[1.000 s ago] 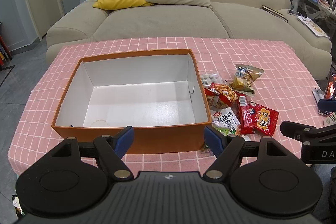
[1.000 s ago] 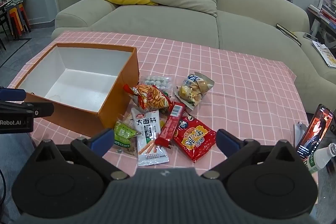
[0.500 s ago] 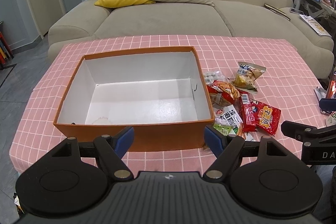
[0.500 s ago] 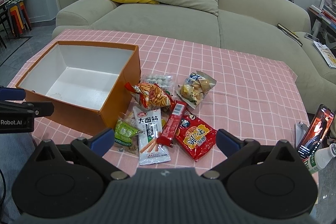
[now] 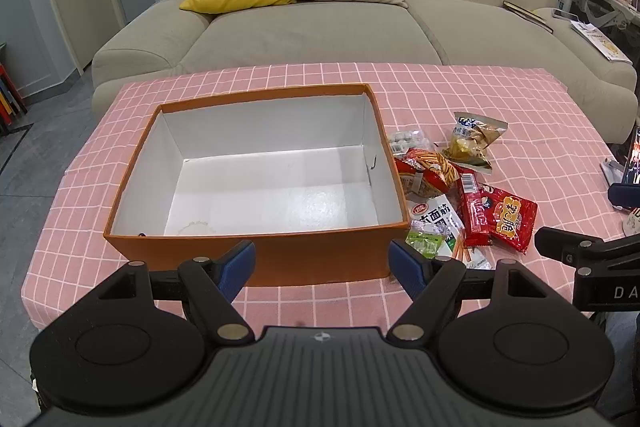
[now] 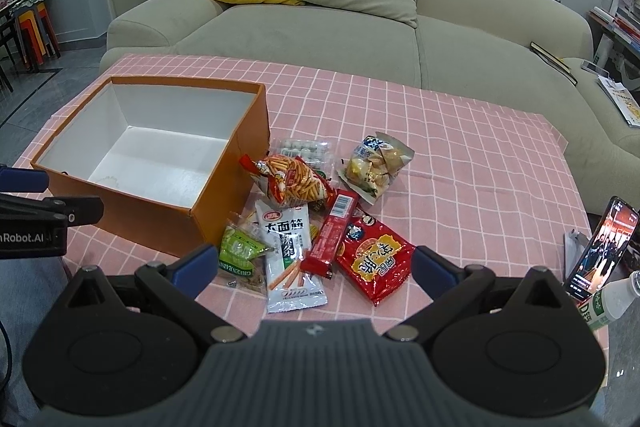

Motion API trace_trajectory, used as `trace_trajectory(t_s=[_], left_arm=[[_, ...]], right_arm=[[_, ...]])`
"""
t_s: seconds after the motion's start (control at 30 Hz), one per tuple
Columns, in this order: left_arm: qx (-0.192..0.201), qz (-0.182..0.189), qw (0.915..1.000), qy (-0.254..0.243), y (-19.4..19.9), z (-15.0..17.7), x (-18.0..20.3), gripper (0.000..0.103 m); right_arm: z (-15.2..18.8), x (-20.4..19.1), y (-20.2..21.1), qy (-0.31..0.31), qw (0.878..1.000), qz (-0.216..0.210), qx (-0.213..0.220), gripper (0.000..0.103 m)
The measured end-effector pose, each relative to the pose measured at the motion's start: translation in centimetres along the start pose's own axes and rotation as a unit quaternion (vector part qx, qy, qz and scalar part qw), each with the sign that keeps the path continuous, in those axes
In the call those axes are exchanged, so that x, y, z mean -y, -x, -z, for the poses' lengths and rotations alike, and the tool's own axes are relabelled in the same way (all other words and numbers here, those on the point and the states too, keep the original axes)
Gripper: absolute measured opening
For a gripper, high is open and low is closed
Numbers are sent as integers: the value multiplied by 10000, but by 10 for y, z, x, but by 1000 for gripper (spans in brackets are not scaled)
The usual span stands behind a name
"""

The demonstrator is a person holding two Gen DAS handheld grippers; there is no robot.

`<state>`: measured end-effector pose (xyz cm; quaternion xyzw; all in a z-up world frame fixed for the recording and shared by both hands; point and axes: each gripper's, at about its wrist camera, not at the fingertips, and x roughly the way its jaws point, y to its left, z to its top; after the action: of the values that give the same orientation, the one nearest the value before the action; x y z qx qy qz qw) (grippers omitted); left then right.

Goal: Organize snacks

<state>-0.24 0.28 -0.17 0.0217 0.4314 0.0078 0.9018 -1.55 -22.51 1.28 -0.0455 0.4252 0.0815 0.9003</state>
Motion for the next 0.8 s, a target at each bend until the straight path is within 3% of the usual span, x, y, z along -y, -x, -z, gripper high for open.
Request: trace_trajectory(t_s=[0.8], left_arm=[[-51,-19,10000,-13,-2,1,0,89]], right_arm=[[1,0,-1,-43,9999,-46,-95,99]])
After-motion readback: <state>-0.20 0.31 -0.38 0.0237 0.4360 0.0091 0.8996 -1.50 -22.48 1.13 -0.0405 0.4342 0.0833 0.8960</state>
